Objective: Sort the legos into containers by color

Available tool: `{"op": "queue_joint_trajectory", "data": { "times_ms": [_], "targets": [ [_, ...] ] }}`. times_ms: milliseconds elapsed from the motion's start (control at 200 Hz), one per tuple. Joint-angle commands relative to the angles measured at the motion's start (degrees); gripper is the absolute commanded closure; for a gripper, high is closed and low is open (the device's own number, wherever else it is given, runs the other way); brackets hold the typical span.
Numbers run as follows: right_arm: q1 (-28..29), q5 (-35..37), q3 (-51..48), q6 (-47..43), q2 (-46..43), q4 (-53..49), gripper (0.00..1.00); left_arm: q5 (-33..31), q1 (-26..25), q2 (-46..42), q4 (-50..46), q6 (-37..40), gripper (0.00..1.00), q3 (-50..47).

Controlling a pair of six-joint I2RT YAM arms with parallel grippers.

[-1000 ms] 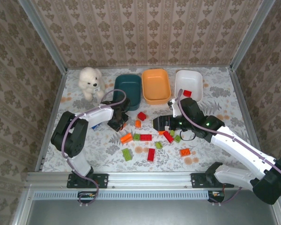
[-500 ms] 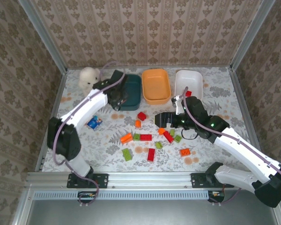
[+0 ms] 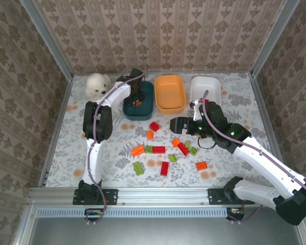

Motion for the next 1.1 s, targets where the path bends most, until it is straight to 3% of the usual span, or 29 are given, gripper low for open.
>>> {"op": "queue_joint_trajectory", "data": {
  "times_ms": [0, 325, 590, 810, 915, 1095],
  "targets": [
    [-0.54, 3.06, 1.10, 1.11, -1.67, -4.02, 0.01, 2.50, 0.26, 0.70, -1.73, 1.99, 0.51, 1.78],
    [-2.92, 8.40, -0.45, 4.84, -2.68, -14.41, 0.03, 2.79, 0.24, -3.25, -1.38, 2.24, 0.27, 0.74],
    [-3.45, 10.65, -0.50, 7.55, -2.81, -18.65, 0.09, 1.04, 0.26, -13.16, 0.58, 2.86, 0.24, -1.36],
    [-3.45, 12.78, -0.29, 8.01, -3.36, -22.25, 0.13, -0.93, -1.07, -30.76, 7.13, 6.70, 0.22, -16.60],
    [-3.45, 15.01, -0.36, 10.30, -3.27, -25.50, 0.18, 0.07, -1.34, -40.12, 9.65, 9.30, 0.21, -26.34],
    [-4.15, 17.44, -3.17, 18.92, -0.31, -28.67, 0.33, 3.69, -8.51, -56.16, 14.99, 10.46, 0.22, -43.77]
  ]
}}
